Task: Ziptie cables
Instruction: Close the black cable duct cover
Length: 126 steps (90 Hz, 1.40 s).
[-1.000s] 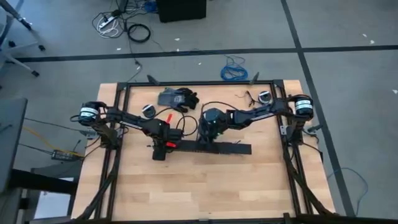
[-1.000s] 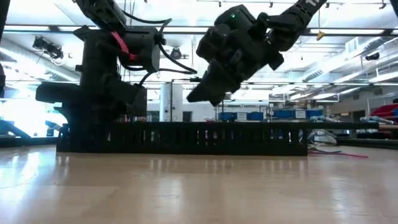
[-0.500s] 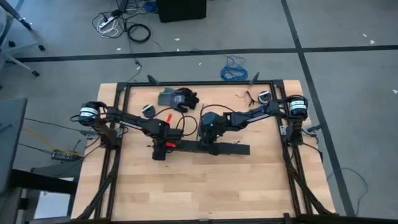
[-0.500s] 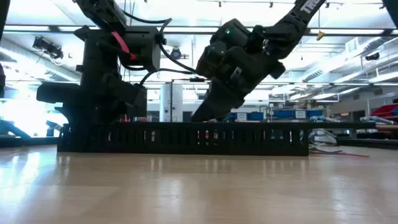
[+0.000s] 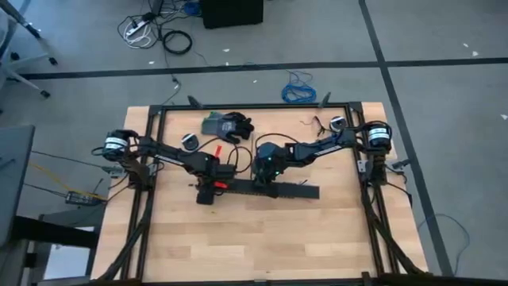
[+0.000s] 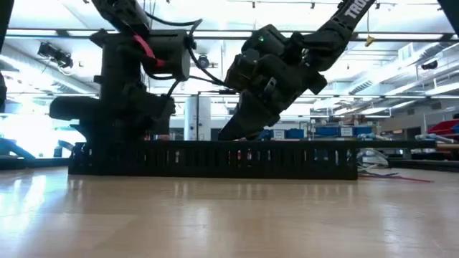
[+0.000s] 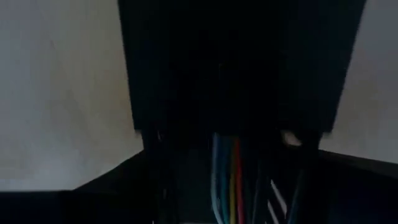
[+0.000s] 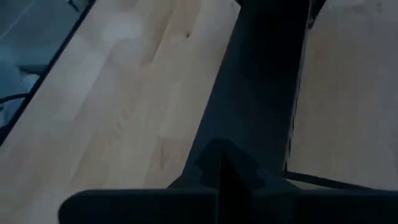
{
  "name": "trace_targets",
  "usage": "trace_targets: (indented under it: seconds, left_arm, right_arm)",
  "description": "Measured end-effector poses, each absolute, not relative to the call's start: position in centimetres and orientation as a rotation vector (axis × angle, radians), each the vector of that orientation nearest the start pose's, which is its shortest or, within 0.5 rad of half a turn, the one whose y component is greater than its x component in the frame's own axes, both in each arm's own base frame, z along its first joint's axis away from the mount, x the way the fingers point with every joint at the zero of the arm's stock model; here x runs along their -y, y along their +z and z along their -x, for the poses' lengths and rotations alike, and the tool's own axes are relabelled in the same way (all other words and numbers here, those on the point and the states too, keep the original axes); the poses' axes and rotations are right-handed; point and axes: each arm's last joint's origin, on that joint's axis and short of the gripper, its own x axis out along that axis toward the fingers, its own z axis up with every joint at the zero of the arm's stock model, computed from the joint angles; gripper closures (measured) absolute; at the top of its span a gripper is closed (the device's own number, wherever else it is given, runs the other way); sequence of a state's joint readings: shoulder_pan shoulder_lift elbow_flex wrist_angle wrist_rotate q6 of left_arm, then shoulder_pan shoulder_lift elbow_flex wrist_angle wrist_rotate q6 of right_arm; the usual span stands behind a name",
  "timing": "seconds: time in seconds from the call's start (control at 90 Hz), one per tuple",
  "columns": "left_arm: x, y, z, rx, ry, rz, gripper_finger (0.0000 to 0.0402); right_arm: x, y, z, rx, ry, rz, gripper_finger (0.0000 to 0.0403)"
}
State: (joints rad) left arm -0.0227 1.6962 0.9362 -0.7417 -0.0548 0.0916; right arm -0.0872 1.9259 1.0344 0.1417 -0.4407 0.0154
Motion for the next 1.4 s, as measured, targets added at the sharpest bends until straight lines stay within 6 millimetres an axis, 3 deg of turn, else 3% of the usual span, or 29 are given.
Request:
trace_targets:
  seconds: [0.311, 0.633, 1.4]
  left_arm:
    - [0.5, 14.5, -28.4, -1.447, -0.039, -0.136, 0.0129]
    - [0.5, 14.5, -28.4, -1.448, -0.042, -0.132, 0.0164]
    - [0.5, 14.5, -28.4, -1.446, -0.033, -0.118, 0.0152]
  right_arm:
    - [2.1, 13.3, -38.0, -0.737, 0.329, -0.218, 0.0403]
    - [2.1, 13.3, -38.0, -0.740, 0.328, -0.220, 0.0403]
    - [3.1, 14.3, -38.5, -0.617, 0.329, -0.154, 0.0403]
